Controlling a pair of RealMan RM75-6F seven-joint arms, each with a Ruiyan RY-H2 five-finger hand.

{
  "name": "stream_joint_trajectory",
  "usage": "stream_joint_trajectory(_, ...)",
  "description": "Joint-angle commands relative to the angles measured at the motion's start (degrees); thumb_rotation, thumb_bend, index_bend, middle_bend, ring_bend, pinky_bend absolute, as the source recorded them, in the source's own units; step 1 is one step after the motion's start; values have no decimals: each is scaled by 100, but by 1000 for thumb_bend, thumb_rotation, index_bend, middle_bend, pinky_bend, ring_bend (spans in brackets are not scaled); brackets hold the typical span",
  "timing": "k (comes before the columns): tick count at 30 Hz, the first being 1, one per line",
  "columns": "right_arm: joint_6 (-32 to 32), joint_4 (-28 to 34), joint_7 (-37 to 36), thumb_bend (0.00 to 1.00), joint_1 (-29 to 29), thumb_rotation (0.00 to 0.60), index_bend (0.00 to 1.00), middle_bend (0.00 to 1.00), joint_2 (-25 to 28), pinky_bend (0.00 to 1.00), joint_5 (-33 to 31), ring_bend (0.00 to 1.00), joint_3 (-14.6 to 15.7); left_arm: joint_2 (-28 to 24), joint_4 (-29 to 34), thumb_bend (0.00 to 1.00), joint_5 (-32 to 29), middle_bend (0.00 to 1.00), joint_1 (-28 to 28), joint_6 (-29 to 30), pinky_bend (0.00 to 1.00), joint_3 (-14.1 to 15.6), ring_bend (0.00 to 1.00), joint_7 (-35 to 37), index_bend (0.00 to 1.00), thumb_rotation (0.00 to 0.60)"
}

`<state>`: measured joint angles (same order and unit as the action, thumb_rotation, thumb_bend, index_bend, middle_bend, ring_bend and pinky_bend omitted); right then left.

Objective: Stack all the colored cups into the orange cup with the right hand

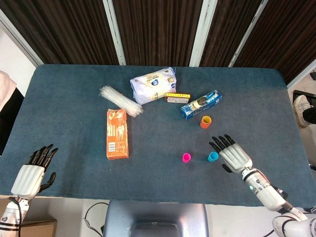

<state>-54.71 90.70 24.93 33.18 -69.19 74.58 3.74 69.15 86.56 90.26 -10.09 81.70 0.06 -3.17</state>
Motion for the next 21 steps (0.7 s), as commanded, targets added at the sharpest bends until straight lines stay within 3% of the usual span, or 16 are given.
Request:
stream_joint_trajectory(1,183,-229,-61,445,64,600,222,0,-224,0,-94,0,-100,-4,-2,448,-5,0,4,2,127,1,0,11,0,600)
stream_joint_trajectory(9,344,-503,42,445,136,600,395,0,-491,0,-166,0,-176,-29,19,447,54,0,36,90,127,18,0,10,0,600)
stream_joint_trajectory(16,454,-616,-96,444,206,600,428,0,-637,0,-169,0,-276,-24,5,448,51,0,40,99,127,13,0,4,0,600)
stream_joint_trajectory(21,467,-685,-120,445,231,600,504,0,-709,0,-115,0,-298,-24,3,448,54,0,50,112,128,16,0,-2,0,600)
